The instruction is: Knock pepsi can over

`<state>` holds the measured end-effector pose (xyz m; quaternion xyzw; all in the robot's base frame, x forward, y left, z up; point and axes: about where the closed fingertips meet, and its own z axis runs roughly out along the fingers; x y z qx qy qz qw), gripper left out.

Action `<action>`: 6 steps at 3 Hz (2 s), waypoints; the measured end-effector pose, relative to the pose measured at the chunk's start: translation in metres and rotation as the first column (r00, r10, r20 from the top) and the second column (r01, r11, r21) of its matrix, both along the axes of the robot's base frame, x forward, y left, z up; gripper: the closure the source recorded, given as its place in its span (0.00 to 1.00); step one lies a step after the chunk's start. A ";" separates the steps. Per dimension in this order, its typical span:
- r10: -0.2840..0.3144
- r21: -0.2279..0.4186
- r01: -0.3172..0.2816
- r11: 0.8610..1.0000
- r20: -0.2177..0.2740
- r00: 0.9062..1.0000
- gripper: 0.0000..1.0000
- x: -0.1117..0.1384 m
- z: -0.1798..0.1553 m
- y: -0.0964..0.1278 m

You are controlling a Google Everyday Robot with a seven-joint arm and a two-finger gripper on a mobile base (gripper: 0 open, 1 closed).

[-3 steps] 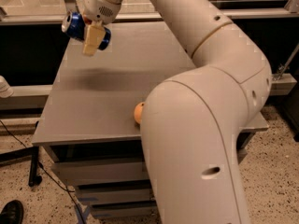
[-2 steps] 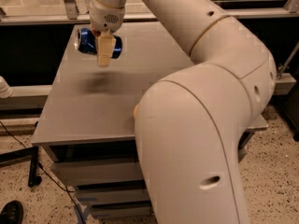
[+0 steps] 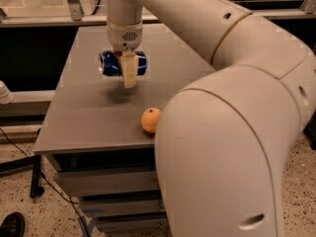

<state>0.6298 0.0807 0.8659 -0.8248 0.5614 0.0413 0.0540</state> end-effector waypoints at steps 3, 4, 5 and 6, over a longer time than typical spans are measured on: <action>-0.030 -0.018 0.028 0.999 -0.072 0.997 0.14 -0.034 -0.039 -0.013; -0.040 -0.013 0.039 0.999 -0.059 0.997 0.00 -0.032 -0.030 -0.016; -0.042 -0.010 0.041 0.999 -0.058 0.997 0.00 -0.031 -0.027 -0.016; -0.055 0.009 0.056 0.998 -0.054 0.997 0.00 -0.029 -0.020 -0.018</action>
Offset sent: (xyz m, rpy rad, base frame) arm -0.0502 -0.0212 -0.0495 -0.0437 0.1192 -0.0311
